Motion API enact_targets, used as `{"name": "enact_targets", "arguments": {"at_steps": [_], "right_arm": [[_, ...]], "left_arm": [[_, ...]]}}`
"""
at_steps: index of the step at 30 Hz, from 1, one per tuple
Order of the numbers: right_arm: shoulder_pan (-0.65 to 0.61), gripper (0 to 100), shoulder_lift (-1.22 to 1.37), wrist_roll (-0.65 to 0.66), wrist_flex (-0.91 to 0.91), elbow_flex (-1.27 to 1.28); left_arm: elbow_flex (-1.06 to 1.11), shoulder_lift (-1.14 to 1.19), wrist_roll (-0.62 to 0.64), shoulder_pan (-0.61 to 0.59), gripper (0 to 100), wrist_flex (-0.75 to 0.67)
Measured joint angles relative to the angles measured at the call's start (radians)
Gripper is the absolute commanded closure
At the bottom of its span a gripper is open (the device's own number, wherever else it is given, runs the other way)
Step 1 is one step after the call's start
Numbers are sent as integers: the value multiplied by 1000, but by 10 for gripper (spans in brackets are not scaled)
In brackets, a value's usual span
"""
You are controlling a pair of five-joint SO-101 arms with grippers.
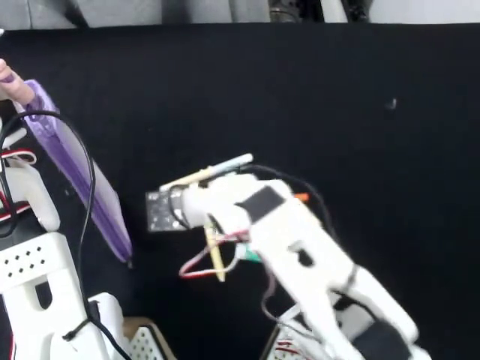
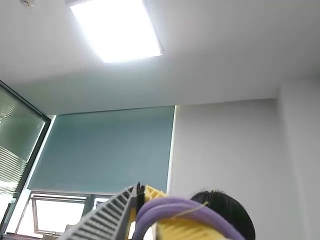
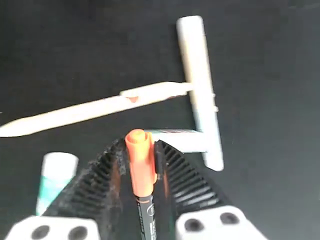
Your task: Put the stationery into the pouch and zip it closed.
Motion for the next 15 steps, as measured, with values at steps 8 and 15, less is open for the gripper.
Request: {"name": "enact_targets", "arguments": {"at_steps": [8, 15], "right_arm": [[115, 987, -359, -204, 5, -226], [160, 987, -394, -422, 5, -509]], "left_arm": [[0, 0, 0, 64, 971, 0], [0, 0, 0, 273, 971, 0]]}}
